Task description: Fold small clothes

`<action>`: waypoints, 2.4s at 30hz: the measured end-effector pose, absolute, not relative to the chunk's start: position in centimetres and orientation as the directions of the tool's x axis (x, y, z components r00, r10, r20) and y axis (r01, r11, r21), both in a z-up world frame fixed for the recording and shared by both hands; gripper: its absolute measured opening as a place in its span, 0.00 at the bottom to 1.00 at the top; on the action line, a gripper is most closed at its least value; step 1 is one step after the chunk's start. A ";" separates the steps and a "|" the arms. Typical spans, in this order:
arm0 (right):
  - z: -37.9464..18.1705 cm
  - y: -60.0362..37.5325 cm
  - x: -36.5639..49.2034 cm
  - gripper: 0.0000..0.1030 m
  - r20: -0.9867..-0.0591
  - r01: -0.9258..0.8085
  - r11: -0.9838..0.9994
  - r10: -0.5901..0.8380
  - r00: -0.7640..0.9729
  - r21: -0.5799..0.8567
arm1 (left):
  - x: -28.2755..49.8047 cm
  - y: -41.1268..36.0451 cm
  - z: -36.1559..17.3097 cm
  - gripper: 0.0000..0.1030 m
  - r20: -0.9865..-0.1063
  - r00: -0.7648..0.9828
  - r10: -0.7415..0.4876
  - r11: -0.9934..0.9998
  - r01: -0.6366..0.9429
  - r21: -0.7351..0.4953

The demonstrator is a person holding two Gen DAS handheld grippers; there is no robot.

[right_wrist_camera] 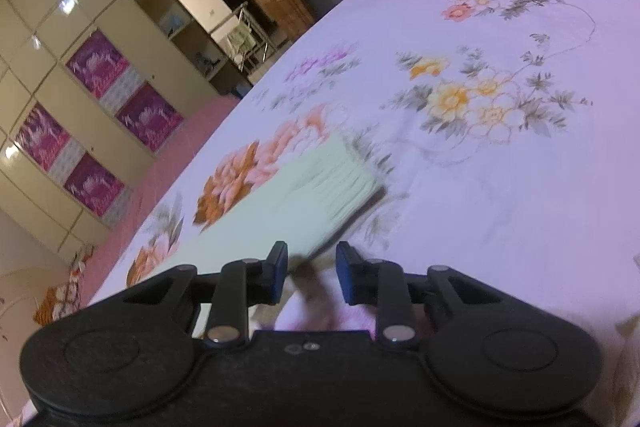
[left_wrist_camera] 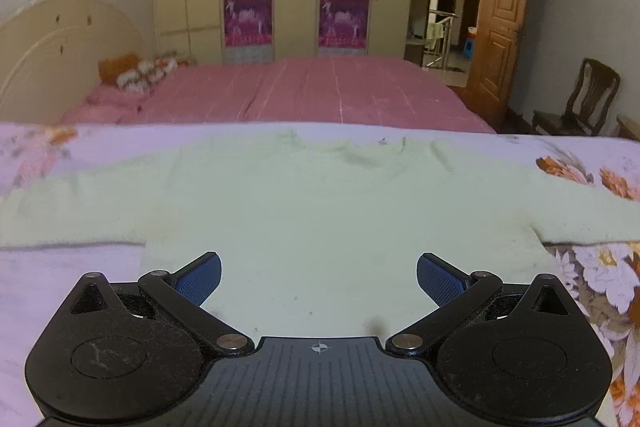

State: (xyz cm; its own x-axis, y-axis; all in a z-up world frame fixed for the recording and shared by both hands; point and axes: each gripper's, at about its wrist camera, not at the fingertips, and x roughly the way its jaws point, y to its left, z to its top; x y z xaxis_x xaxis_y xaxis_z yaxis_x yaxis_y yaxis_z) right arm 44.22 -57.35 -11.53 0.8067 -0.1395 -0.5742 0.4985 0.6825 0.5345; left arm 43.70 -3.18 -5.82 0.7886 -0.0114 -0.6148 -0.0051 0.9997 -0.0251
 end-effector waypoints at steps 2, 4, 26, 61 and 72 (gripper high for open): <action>-11.8 -57.7 44.4 0.25 -0.574 0.498 0.679 -0.136 0.807 0.539 | 44.3 -2.7 -6.3 1.00 -0.625 0.781 -0.006 1.000 -0.014 -0.027; -11.8 -58.2 45.0 0.24 -0.570 0.495 0.681 -0.137 0.810 0.540 | 44.5 -2.3 -6.7 1.00 -0.630 0.777 -0.003 1.000 -0.016 -0.024; -5.9 -38.1 52.0 0.04 -0.533 0.170 0.957 -0.019 0.846 0.236 | 48.8 10.0 -7.5 1.00 -0.640 0.766 -0.052 0.989 -0.051 -0.141; -8.2 -18.6 51.9 0.25 -0.576 -0.001 0.970 0.147 0.804 0.245 | 62.6 6.1 -14.7 0.03 -0.637 0.635 -0.437 0.878 0.145 -0.457; -10.5 -25.8 52.0 0.39 -0.567 0.158 0.842 0.196 0.800 0.515 | 61.9 12.6 -12.7 0.03 -0.632 0.708 -0.316 0.921 0.070 -0.383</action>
State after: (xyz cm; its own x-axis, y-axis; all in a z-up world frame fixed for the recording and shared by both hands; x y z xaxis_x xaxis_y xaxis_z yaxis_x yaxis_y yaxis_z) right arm 52.01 -25.75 -10.54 0.8001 0.1963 -0.5668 0.1584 0.8423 0.5153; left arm 61.87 12.55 -12.66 0.7076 -0.3164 -0.6318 0.0695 0.9210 -0.3834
